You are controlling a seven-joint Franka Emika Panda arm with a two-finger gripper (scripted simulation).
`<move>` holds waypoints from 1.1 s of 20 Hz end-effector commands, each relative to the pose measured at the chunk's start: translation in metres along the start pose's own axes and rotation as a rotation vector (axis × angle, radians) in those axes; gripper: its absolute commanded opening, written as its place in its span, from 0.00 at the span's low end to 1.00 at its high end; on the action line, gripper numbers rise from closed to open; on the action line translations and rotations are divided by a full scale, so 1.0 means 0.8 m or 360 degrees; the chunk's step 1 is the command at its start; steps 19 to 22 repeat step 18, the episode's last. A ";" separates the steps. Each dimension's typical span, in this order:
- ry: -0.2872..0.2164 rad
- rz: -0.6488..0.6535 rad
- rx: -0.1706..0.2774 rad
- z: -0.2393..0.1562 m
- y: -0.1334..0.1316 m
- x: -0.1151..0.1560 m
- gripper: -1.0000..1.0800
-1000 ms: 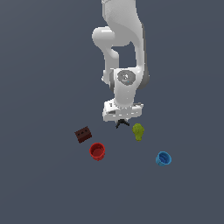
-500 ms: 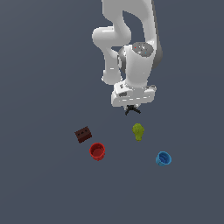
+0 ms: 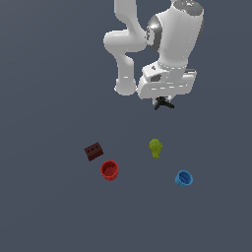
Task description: Pick up a designated object from a clutter of objects.
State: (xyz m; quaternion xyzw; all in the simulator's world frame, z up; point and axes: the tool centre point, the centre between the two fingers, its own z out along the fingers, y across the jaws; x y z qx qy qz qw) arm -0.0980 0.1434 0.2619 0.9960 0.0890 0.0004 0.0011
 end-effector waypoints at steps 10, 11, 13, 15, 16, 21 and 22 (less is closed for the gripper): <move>-0.0001 0.0001 0.0002 -0.097 -0.051 -0.010 0.00; -0.0001 0.0001 0.0002 -0.102 -0.053 -0.011 0.00; -0.0001 0.0001 0.0002 -0.109 -0.057 -0.011 0.00; -0.0001 0.0001 0.0002 -0.114 -0.060 -0.011 0.00; -0.0001 0.0001 0.0002 -0.116 -0.061 -0.011 0.00; -0.0001 0.0001 0.0002 -0.117 -0.062 -0.011 0.00; -0.0001 0.0001 0.0002 -0.117 -0.062 -0.011 0.00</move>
